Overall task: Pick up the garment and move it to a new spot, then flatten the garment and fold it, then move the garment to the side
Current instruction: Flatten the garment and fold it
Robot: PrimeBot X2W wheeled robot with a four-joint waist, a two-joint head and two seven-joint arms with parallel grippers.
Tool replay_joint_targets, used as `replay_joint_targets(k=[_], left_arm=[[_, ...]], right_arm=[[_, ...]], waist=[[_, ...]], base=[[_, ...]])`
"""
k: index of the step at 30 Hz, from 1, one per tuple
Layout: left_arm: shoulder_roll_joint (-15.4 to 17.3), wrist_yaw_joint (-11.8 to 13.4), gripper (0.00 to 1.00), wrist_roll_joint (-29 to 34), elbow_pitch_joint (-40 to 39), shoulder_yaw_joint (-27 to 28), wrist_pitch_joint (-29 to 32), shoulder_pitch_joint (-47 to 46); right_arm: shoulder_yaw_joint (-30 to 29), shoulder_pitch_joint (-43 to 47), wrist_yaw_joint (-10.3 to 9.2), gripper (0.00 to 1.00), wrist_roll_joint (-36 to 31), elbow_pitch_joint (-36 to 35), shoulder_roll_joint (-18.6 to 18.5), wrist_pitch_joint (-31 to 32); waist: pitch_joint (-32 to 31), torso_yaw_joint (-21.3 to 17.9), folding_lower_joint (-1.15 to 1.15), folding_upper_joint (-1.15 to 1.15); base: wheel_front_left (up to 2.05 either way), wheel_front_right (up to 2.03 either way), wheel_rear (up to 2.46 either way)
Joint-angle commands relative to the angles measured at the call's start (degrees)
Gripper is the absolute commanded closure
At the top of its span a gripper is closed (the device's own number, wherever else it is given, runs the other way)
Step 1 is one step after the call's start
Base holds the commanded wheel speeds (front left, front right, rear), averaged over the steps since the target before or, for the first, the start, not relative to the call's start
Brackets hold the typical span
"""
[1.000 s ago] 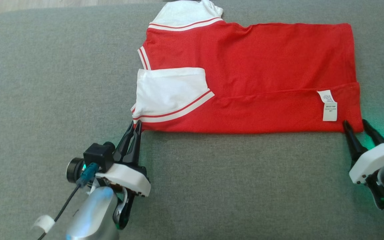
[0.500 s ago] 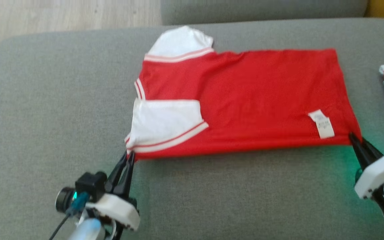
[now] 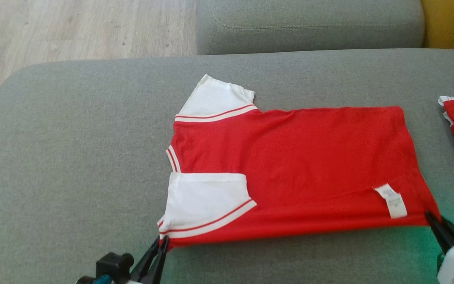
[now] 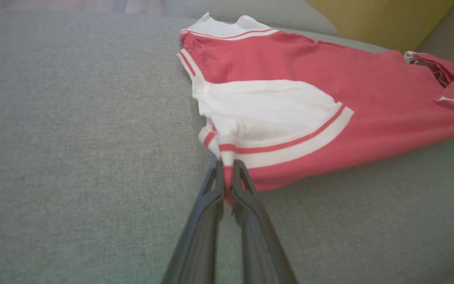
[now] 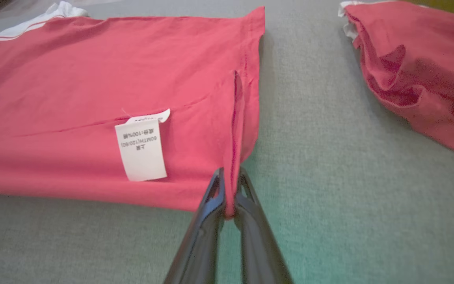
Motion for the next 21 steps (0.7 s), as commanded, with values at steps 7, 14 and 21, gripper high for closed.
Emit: replay_joint_targets(k=[7, 14, 21], left_arm=[[1.37, 1.28, 1.0, -0.83, -3.9, 1.35, 1.78, -0.33], [1.03, 1.34, 0.0, -0.42, -3.76, 0.91, 2.44, -2.75], [2.37, 0.58, 0.0, 2.28, -5.07, 1.28, 4.06, -11.96]], right_arm=[[-5.31, 5.15, -0.04, 1.0, -2.59, -7.62, 0.2, 4.51], [-9.41, 5.84, -0.04, 0.0, -5.17, -12.71, 2.45, 7.3], [-11.53, 4.3, -0.04, 0.0, -7.14, -17.75, 3.55, 6.22]], waist=[[0.65, -0.28, 0.01, 0.0], [2.83, -1.17, 0.01, 0.0], [7.24, -2.25, 0.01, 0.0]], base=[[0.0, 0.0, 0.0], [0.0, 0.0, 0.0], [0.0, 0.0, 0.0]])
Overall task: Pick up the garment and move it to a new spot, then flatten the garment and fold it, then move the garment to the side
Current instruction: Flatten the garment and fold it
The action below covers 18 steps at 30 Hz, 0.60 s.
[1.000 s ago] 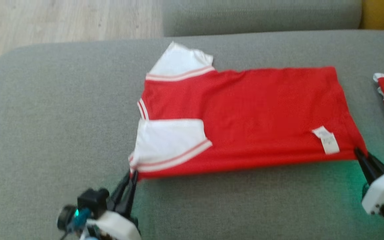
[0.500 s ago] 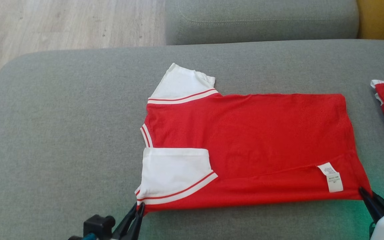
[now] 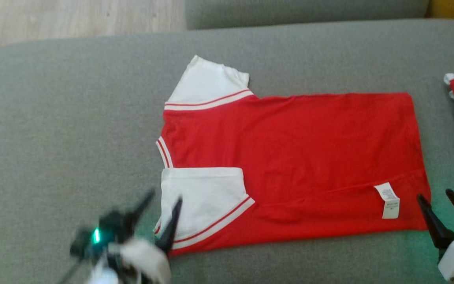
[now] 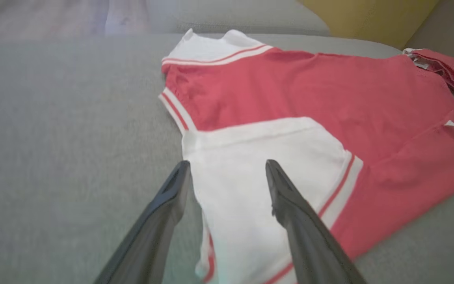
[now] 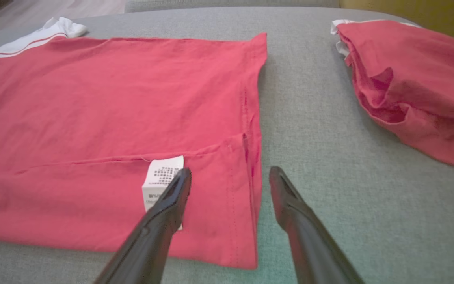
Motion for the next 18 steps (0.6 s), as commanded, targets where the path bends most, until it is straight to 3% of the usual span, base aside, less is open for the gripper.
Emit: replay_joint_targets(k=[1, 10, 18], left_arm=[[1.64, -0.69, 0.0, 1.0, -2.32, 2.22, 0.5, -5.97], [2.24, -9.23, 0.0, -0.01, 4.95, 1.6, 8.28, -32.53], [4.09, -10.69, 0.0, -3.94, 19.19, -1.27, 17.0, -49.7]], right_arm=[[0.17, -2.02, -0.04, 0.0, -0.58, -2.31, -1.71, -0.66], [4.4, -9.32, -0.04, 0.0, -0.44, -4.43, -2.82, -1.7], [7.58, -14.05, -0.04, 0.0, 0.55, -3.95, -3.44, -3.34]], waist=[[2.08, -0.75, 0.0, 0.0], [9.08, -4.78, 0.0, 0.0], [14.44, -9.24, 0.0, 0.0]], base=[[0.0, 0.0, 0.0], [0.0, 0.0, 0.0], [0.0, 0.0, 0.0]])
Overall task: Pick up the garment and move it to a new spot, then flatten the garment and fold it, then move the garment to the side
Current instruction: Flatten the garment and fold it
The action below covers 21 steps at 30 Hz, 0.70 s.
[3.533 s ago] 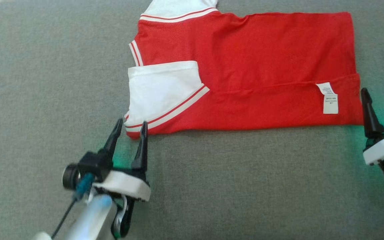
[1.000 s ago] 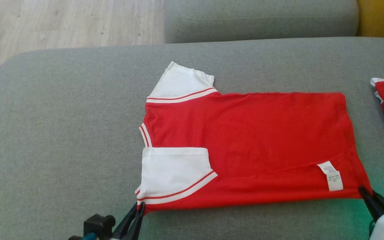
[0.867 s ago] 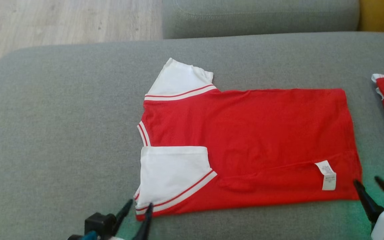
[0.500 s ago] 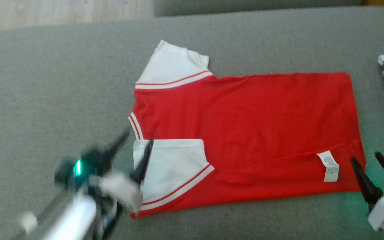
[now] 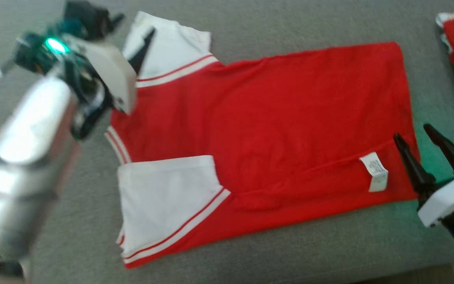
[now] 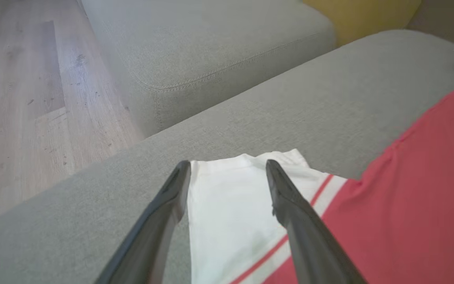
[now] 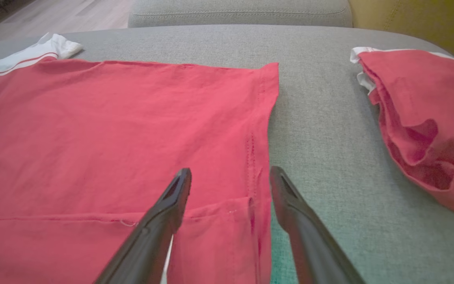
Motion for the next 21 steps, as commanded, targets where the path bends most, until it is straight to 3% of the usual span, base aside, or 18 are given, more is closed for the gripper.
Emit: replay_joint_targets(k=[1, 11, 21], left_arm=[[3.04, -0.27, 0.0, -0.46, 0.05, 0.97, 0.91, -4.42], [7.87, -0.32, 0.0, -3.85, 14.17, -5.7, 6.62, -15.5], [8.7, -0.32, 0.0, -5.97, 21.78, -7.92, 6.37, -18.13]], right_arm=[[0.95, -1.49, -0.04, 0.0, 0.46, -1.2, -2.19, -0.9], [4.9, -6.53, -0.04, 0.0, 2.02, 1.81, -2.79, -3.65], [7.15, -8.92, -0.04, 0.0, 3.43, 5.74, -3.36, -6.32]], waist=[[3.04, -3.01, -0.02, 0.0], [7.6, -8.13, -0.02, 0.0], [8.64, -10.51, -0.02, 0.0]], base=[[0.0, 0.0, 0.0], [0.0, 0.0, 0.0], [0.0, 0.0, 0.0]])
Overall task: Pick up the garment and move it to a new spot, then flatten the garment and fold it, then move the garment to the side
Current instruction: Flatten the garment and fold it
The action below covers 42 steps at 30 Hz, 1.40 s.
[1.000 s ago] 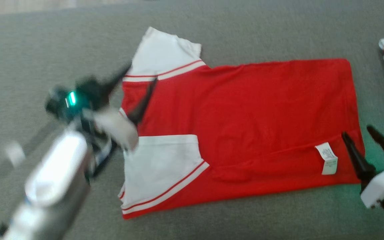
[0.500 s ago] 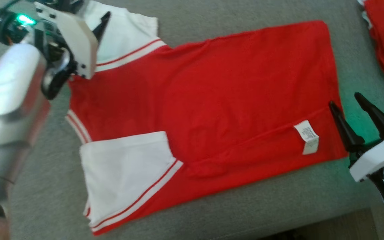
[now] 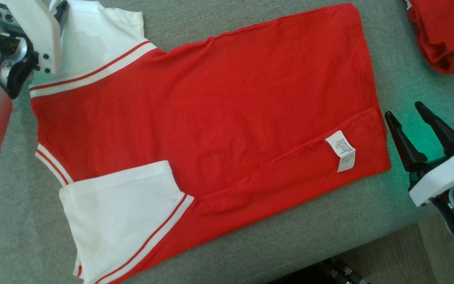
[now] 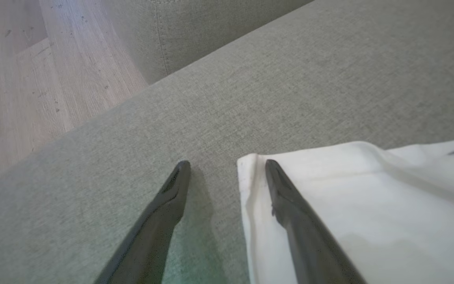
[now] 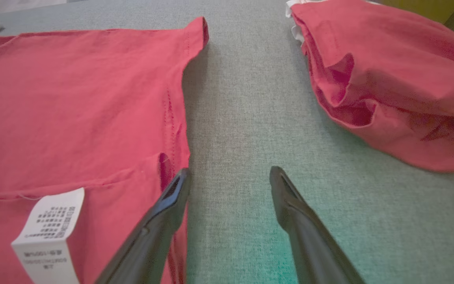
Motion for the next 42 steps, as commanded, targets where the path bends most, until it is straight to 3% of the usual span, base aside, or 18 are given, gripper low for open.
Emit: replay_joint_targets(k=[1, 2, 3, 4, 11, 17, 29, 42], left_arm=[[2.47, 0.11, 0.12, -0.78, -0.29, 0.1, 0.52, -1.42], [2.54, 0.1, 0.6, -1.31, -0.22, -0.47, 0.7, -1.44], [2.65, 0.1, 0.71, -1.83, -0.23, -1.01, 0.72, -1.48], [2.81, 0.1, 1.0, -2.29, -0.27, -1.53, 0.58, -1.54], [3.56, 0.1, 1.0, -4.03, -2.67, -6.77, -4.09, -2.45], [2.13, 0.1, 1.0, -5.25, -5.38, -11.73, -9.14, -3.82], [-0.33, 0.1, 1.0, -7.04, -9.98, -20.03, -14.58, -8.68], [-1.99, 0.1, 1.0, -11.16, -9.65, -25.7, -17.73, -13.18]], right_arm=[[0.52, 0.06, -0.04, 0.0, 0.46, -0.73, -2.17, -0.91], [0.62, -0.04, -0.04, 0.0, 0.48, -0.44, -2.16, -1.05], [0.64, -0.16, -0.04, 0.0, 0.47, -0.17, -2.12, -1.23], [0.68, -0.29, -0.04, 0.0, 0.46, 0.04, -2.11, -1.34], [0.5, -2.47, -0.04, 0.0, 1.76, 0.43, -3.01, -0.76], [2.29, -9.66, -0.04, 0.0, 7.18, 1.97, -5.25, 5.61], [10.33, -25.7, -0.04, 0.0, 17.5, 15.56, -4.93, 15.07], [20.06, -35.84, -0.04, 0.0, 22.2, 27.61, -4.21, 15.51]], waist=[[-0.1, -0.12, 0.0, 0.0], [-0.19, -0.16, 0.0, 0.0], [-0.29, -0.21, 0.0, 0.0], [-0.41, -0.24, 0.0, 0.0], [-2.43, 0.96, 0.0, 0.0], [-4.69, 3.89, 0.0, 0.0], [-4.57, 10.12, 0.0, 0.0], [-3.05, 13.36, 0.0, 0.0]], base=[[0.0, 0.0, 0.0], [0.0, 0.0, 0.0], [0.0, 0.0, 0.0], [0.0, 0.0, 0.0], [0.0, 0.0, 0.0], [0.0, 0.0, 0.0], [0.0, 0.0, 0.0], [0.0, 0.0, 0.0]])
